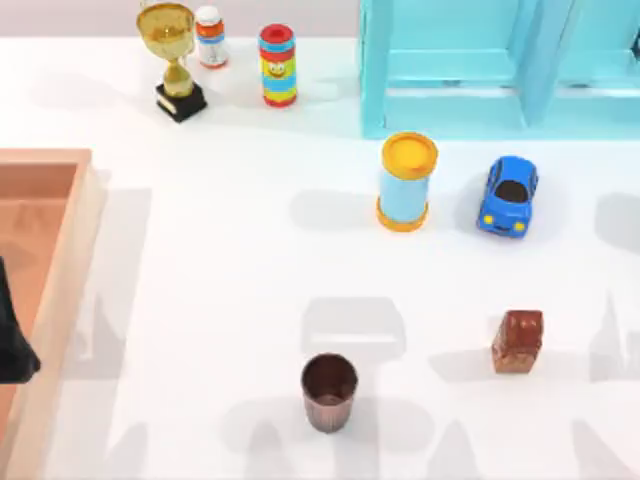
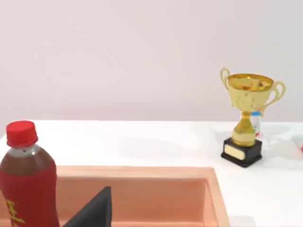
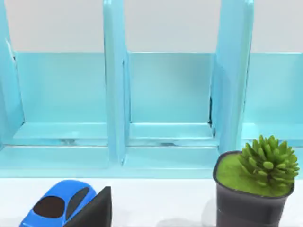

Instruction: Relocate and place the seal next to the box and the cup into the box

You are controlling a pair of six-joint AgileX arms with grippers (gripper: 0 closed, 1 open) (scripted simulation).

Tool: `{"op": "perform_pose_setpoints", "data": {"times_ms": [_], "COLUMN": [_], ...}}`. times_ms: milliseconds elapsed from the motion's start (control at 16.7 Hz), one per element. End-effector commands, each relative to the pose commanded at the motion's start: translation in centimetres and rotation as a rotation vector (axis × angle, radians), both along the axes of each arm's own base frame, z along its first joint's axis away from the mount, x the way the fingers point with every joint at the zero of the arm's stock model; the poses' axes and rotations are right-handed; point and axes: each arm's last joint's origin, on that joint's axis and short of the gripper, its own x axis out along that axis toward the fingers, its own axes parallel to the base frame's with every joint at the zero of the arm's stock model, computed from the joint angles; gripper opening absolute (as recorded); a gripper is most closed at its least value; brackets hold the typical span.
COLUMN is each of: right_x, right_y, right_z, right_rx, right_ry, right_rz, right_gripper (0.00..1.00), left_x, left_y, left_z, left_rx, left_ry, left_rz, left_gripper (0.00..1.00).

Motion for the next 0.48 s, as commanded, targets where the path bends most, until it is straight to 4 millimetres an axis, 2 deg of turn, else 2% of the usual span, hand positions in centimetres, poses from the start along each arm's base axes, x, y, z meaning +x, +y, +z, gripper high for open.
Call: {"op": "perform_pose_setpoints", "data": {"times_ms": [240, 480], "right_x": [0.0, 0.0], "right_y": [0.0, 0.0], "right_z": [0.0, 0.0], "right_rx": [0.0, 0.0], "right_ry": [0.0, 0.0], "right_rz": [0.0, 0.0], "right_gripper": [1.0, 1.0], "left_x": [0.0, 0.3], "left_y": [-0.1, -0.9], "left_z": [0.6, 3.9], "left_rx": [-0.011, -0.076], "left_ry": [0.014, 0.107], "left_rz": [-0.011, -0.076], "left_gripper": [1.0, 1.0]}}
